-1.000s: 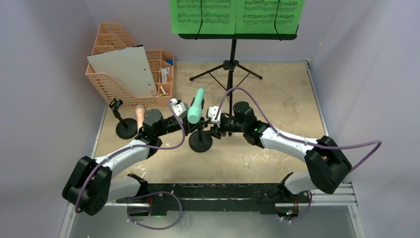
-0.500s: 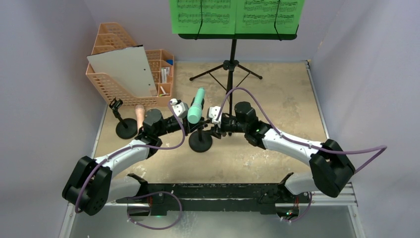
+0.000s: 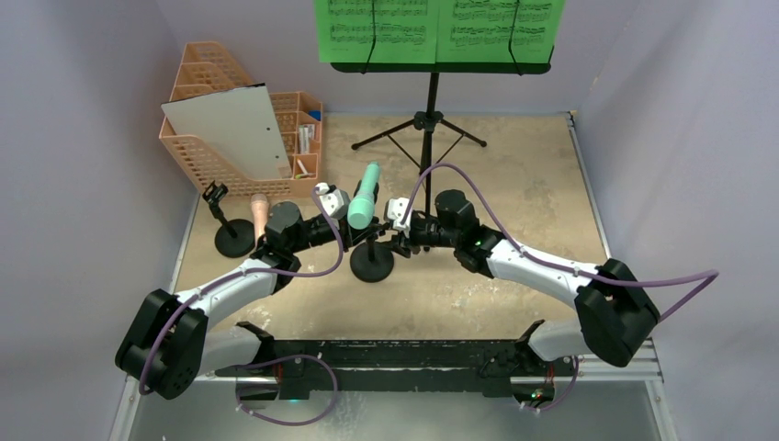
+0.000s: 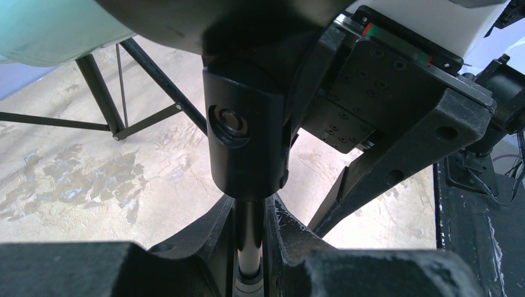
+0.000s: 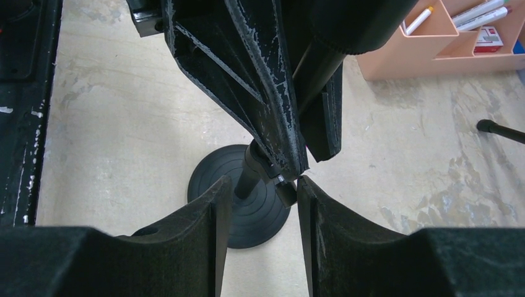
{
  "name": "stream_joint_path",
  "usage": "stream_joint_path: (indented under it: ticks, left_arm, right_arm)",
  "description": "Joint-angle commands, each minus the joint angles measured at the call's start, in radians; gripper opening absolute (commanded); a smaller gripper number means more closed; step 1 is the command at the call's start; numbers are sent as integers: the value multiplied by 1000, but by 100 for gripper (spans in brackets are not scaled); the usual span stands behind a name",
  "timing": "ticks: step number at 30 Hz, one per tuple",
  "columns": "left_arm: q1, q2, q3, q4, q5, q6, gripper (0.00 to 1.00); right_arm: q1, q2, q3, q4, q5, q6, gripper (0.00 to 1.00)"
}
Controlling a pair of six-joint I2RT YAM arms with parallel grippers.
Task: Pack up the instrument practice props
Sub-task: Unscrew the knob on the microphone stand.
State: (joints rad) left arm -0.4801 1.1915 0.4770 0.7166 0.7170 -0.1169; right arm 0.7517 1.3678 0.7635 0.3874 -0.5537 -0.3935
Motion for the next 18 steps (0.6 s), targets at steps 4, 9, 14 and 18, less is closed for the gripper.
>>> stream_joint_path:
  ticks: [4,9,14,18]
  left_arm:
    - [-3,-2,28,21,27,-21,0]
    - [-3,0,30,22,26,-21,0]
    - [-3,0,29,22,24,-21,0]
    - [-3,0,28,21,23,-21,0]
  right_arm:
    - [9,-1,-24,-4,9,30,43]
    - [18,-10,-61,14,5,58,41]
    - [27,-3,-93,32,2,87,39]
    - [38,-5,-119,54,8,116,38]
